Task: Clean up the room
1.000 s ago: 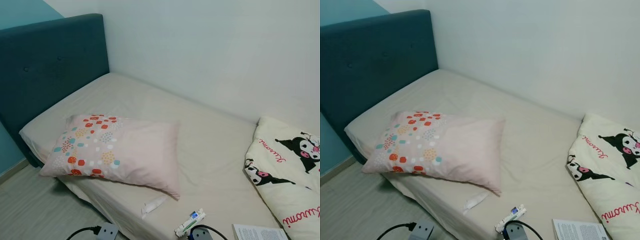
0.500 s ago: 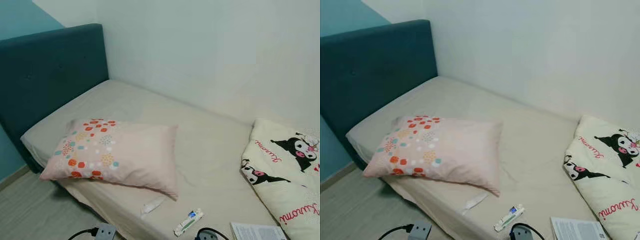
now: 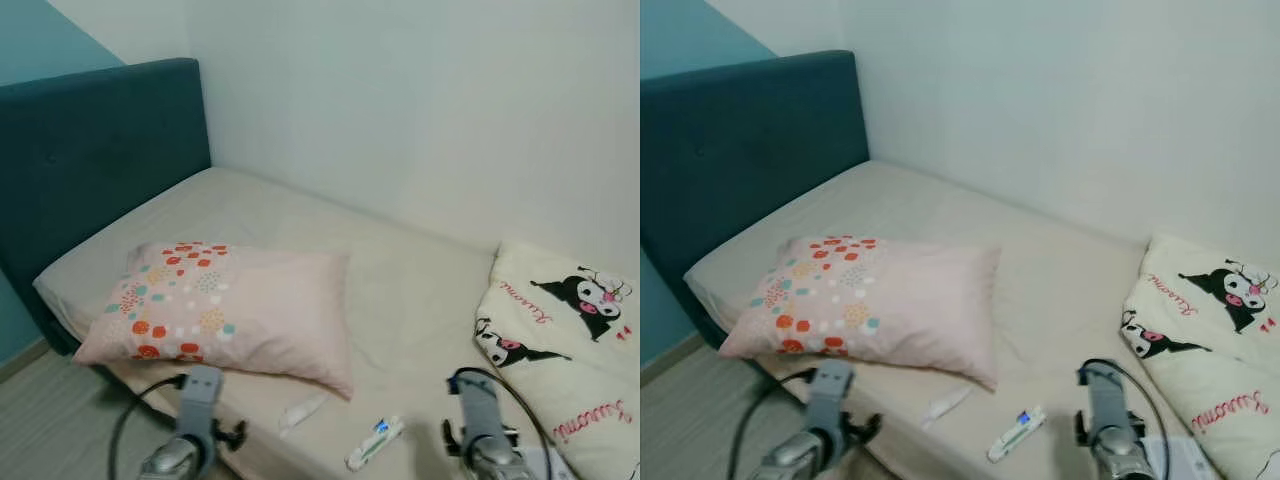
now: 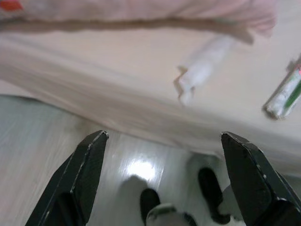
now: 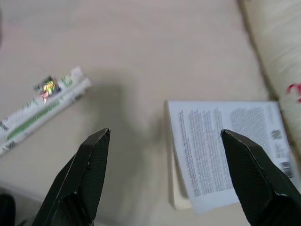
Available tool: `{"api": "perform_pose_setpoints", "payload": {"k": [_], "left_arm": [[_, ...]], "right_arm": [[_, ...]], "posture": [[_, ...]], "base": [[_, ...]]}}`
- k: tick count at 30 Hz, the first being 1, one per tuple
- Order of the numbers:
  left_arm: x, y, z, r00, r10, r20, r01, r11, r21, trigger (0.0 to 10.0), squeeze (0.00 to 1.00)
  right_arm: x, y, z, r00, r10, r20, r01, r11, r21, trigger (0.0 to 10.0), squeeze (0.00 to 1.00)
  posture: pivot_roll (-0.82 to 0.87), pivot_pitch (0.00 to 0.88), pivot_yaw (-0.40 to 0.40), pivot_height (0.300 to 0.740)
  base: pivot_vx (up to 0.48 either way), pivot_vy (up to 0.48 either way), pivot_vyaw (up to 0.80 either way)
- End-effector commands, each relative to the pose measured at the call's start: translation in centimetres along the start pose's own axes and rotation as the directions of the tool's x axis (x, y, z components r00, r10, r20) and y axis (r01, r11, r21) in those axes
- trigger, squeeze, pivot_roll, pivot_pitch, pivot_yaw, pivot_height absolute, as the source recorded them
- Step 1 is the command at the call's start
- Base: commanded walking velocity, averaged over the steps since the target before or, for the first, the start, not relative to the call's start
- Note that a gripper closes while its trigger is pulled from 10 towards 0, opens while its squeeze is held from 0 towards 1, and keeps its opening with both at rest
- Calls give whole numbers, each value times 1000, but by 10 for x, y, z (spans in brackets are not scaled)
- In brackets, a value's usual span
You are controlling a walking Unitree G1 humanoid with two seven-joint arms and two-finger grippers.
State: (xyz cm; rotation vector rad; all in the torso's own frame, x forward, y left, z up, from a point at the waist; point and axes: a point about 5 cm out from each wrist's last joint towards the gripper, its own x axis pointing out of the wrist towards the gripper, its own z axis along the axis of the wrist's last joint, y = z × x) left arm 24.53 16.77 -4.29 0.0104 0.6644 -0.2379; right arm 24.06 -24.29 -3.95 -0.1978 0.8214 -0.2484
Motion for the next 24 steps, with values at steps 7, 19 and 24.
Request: {"api": "perform_pose_setpoints", "payload": {"k": [7, 19, 24], "left_arm": [[3, 0, 13, 999, 2, 49, -5, 999, 47, 10000, 0], [4, 9, 42, 980, 27, 199, -35, 999, 40, 10000, 0], [6, 3, 58, 963, -6, 269, -15, 997, 75, 10000, 0]], "right_arm": [[2, 10, 22, 996, 67, 62, -69, 997, 38, 10000, 0], [0, 31, 52, 965, 201, 169, -220, 970, 103, 10000, 0], [-3, 44, 67, 939, 259, 225, -290, 950, 116, 10000, 0]], "posture": [[-47, 0, -57, 625], [-46, 10, -57, 575], [-44, 43, -49, 550]], "base": [[0, 0, 0], [0, 0, 0], [0, 0, 0]]}}
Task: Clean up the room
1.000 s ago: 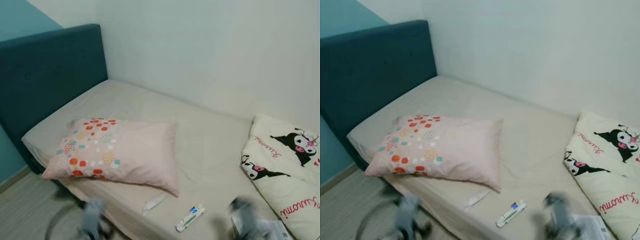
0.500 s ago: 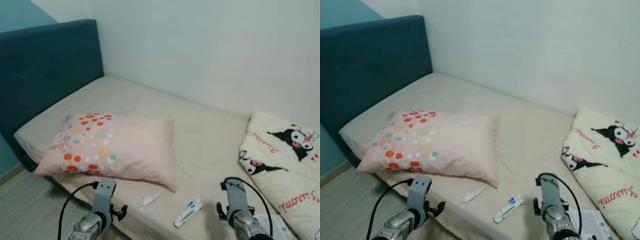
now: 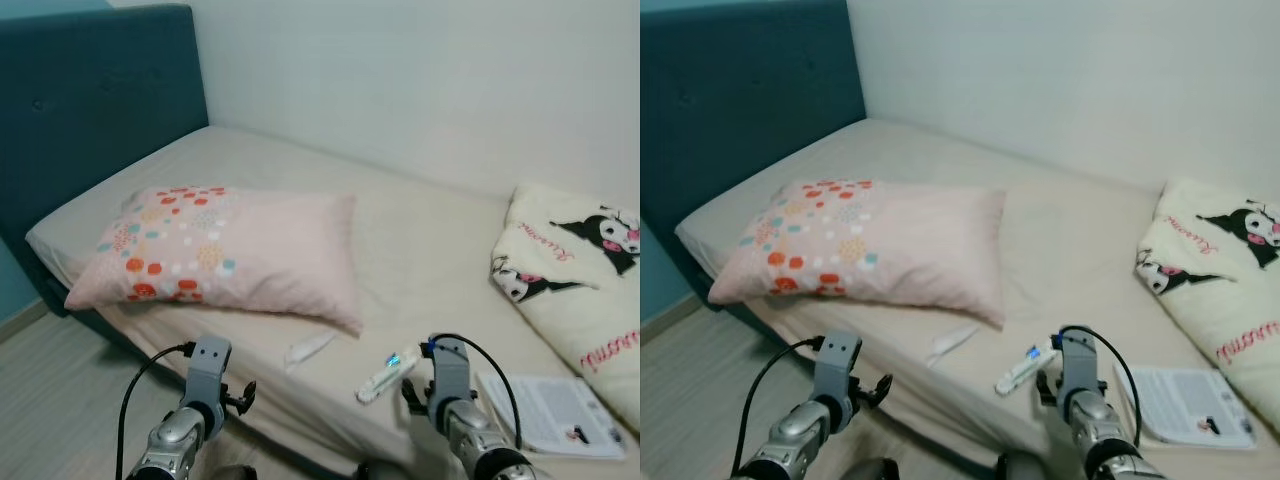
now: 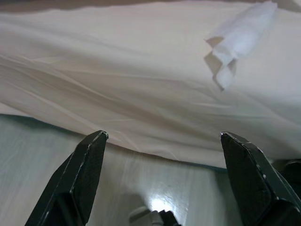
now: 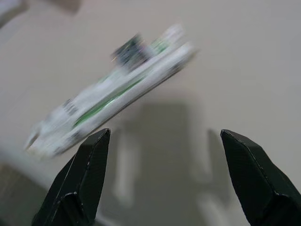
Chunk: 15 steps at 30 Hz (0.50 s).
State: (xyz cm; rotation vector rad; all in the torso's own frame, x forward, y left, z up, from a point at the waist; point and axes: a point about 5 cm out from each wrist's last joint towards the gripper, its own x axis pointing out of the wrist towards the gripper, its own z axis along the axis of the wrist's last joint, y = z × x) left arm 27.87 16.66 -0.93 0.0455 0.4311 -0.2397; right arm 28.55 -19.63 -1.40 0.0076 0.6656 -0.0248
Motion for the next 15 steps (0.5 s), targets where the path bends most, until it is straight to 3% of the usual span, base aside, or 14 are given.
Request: {"api": "perform_pose_setpoints", "payload": {"k": [1, 10, 15], "left_arm": [[4, -2, 11, 998, -17, 53, 16, 1000, 18, 10000, 0], [-1, -7, 7, 995, -60, 75, 57, 997, 42, 10000, 0], [-4, -10, 4, 993, -87, 81, 82, 995, 58, 10000, 0]], "right_arm": [[2, 3, 14, 998, 15, 60, -16, 1000, 24, 10000, 0], [2, 14, 19, 992, 66, 110, -74, 995, 66, 10000, 0], [3, 18, 44, 968, 88, 233, -114, 988, 102, 10000, 0]], "posture": [[-44, 43, -49, 545], [-26, 95, -35, 517], [-4, 133, -29, 517]], "base": [[0, 0, 0], [0, 0, 0], [0, 0, 0]]}}
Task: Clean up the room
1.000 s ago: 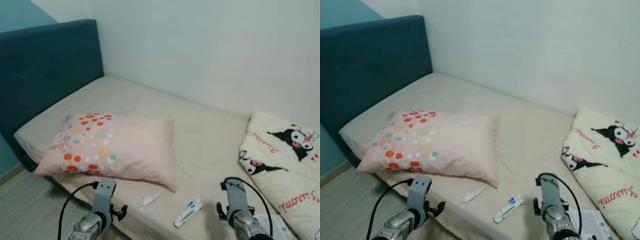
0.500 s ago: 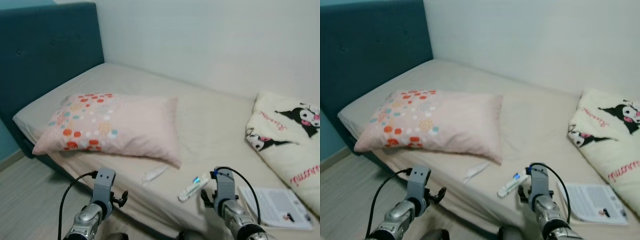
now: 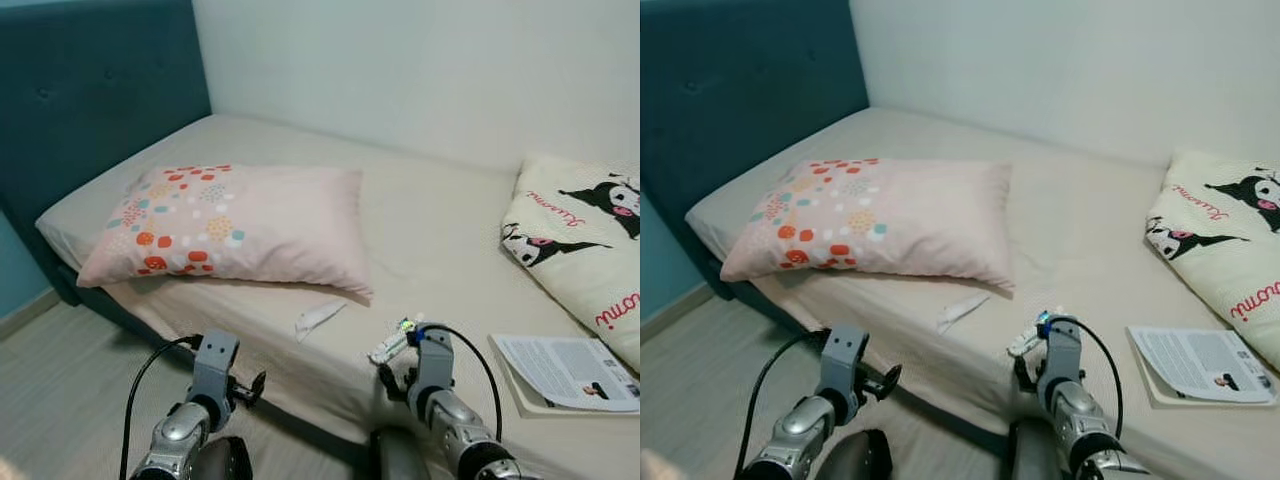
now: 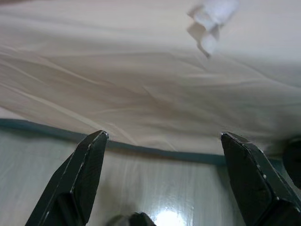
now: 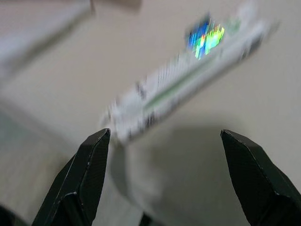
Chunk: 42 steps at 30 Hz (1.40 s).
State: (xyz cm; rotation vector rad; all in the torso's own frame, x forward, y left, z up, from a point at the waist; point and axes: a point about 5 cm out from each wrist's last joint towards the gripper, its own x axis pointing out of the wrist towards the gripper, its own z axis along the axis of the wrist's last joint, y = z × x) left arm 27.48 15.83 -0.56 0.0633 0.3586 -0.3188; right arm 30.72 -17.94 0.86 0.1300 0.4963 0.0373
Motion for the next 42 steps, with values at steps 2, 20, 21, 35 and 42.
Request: {"api": "perform_pose_setpoints", "payload": {"k": [2, 20, 21, 35, 42], "left_arm": [[-1, -3, 1, 1000, -23, 20, 23, 1000, 17, 10000, 0], [-14, -13, 7, 989, -96, 116, 89, 994, 64, 10000, 0], [-16, -11, 14, 985, -96, 143, 86, 993, 80, 10000, 0], [-20, -41, 128, 832, -341, 437, 292, 940, 177, 10000, 0], [-17, -59, 147, 772, -465, 433, 394, 885, 249, 10000, 0]], "right_arm": [[3, 0, 25, 992, -3, 123, 0, 1000, 28, 10000, 0], [8, 4, 43, 986, -69, 150, 60, 996, 67, 10000, 0], [10, 4, 49, 984, -88, 153, 76, 994, 82, 10000, 0], [9, -14, 56, 972, -209, 105, 195, 972, 132, 0, 0], [5, -24, 48, 967, -232, 103, 216, 965, 146, 0, 0]], "posture": [[-2, 142, -28, 517], [38, 278, 2, 517], [51, 300, 4, 517], [70, 372, 17, 517], [38, 363, 31, 517]], "base": [[0, 0, 0], [0, 0, 0], [0, 0, 0], [0, 0, 0], [0, 0, 0]]}}
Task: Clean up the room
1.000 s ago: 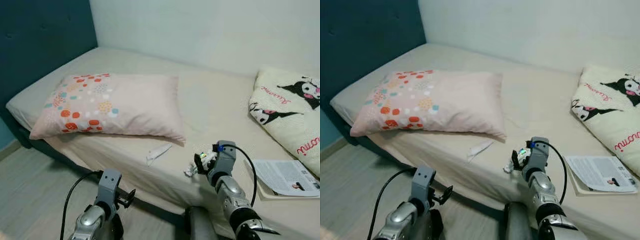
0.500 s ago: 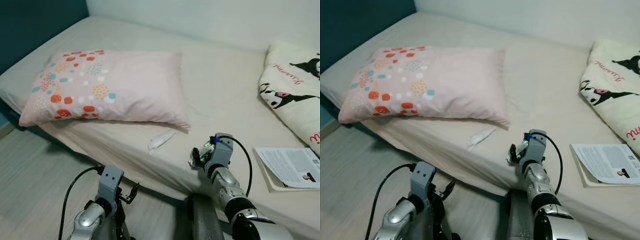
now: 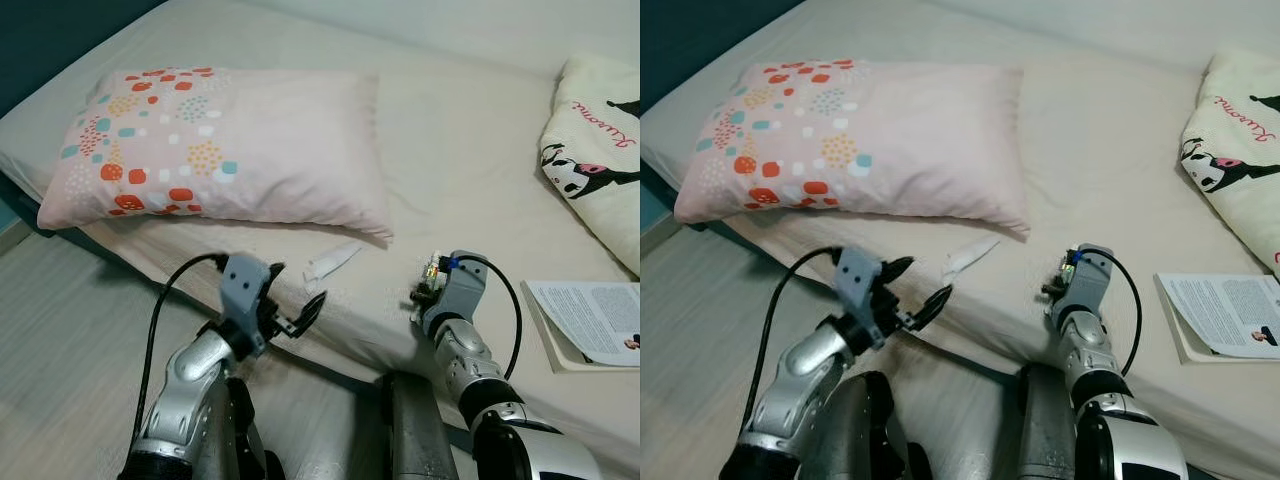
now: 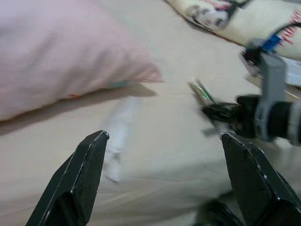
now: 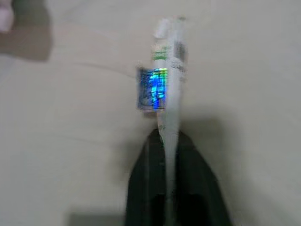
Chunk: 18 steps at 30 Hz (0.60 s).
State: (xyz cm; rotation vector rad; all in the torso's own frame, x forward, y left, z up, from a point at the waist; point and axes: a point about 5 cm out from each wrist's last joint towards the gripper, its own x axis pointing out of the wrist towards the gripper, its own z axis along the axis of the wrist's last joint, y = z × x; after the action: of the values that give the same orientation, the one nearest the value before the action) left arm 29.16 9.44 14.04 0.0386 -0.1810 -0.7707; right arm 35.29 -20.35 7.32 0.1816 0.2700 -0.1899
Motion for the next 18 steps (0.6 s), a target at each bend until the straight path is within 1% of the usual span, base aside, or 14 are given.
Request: {"api": "perform_pose_setpoints", "payload": {"k": [1, 2, 3, 5, 6, 7, 8, 9, 11, 12, 13, 15, 18], "left_arm": [[10, -9, -2, 997, -80, -22, 80, 997, 18, 10000, 0], [10, -9, -2, 997, -80, -22, 80, 997, 18, 10000, 0], [18, -11, -4, 995, -96, -42, 99, 993, 69, 10000, 0], [28, -13, -7, 993, -99, -71, 108, 985, 131, 10000, 0], [28, -13, -7, 993, -99, -71, 108, 985, 131, 10000, 0], [34, -10, -10, 995, -52, -89, 66, 984, 168, 10000, 0], [34, -10, -10, 995, -52, -89, 66, 984, 168, 10000, 0], [40, -8, -12, 995, -10, -99, 29, 982, 187, 10000, 0], [51, -1, -15, 986, 101, -137, -65, 968, 243, 10000, 0], [51, -1, -15, 986, 101, -137, -65, 968, 243, 10000, 0], [55, 4, -16, 976, 156, -152, -113, 959, 258, 10000, 0], [57, 13, -19, 953, 236, -188, -174, 940, 294, 10000, 0], [58, 16, -21, 943, 262, -206, -190, 930, 314, 10000, 0]], "right_arm": [[-11, -24, -29, 994, -61, -88, 64, 997, 30, 0, 0], [-11, -24, -29, 994, -61, -88, 64, 997, 30, 0, 0], [-13, -35, -28, 994, -77, -73, 78, 997, 20, 0, 0], [-16, -51, -27, 993, -101, -59, 102, 995, 14, 0, 0], [-16, -51, -27, 993, -101, -59, 102, 995, 14, 0, 0], [-19, -60, -26, 992, -118, -51, 119, 993, 10, 0, 0], [-19, -60, -26, 992, -118, -51, 119, 993, 10, 0, 0], [-22, -69, -24, 990, -136, -38, 137, 991, 6, 0, 0], [-30, -87, -19, 984, -177, -5, 177, 984, -5, 0, 0], [-30, -87, -19, 984, -177, -5, 177, 984, -5, 0, 0], [-34, -93, -17, 981, -191, 9, 191, 981, -6, 0, 0], [-39, -98, -14, 979, -201, 29, 202, 979, -4, 0, 0], [-40, -98, -13, 979, -201, 35, 201, 980, -3, 0, 0]], "posture": [[21, 361, 34, 517], [21, 361, 34, 517], [6, 362, 36, 517], [-11, 363, 37, 517], [-11, 363, 37, 517], [-29, 366, 38, 517], [-29, 366, 38, 517], [-29, 366, 38, 517], [-64, 375, 38, 517], [-64, 375, 38, 517], [-77, 379, 40, 517], [-85, 384, 40, 517], [-85, 384, 40, 517]], "base": [[0, 0, 0], [0, 0, 0], [0, 0, -406], [0, 0, -725], [0, 0, -725], [0, 0, -731], [0, 0, -731], [0, 0, -725], [0, 0, -744], [0, 0, -744], [0, 0, -750], [0, 0, -753], [0, 0, -756]]}}
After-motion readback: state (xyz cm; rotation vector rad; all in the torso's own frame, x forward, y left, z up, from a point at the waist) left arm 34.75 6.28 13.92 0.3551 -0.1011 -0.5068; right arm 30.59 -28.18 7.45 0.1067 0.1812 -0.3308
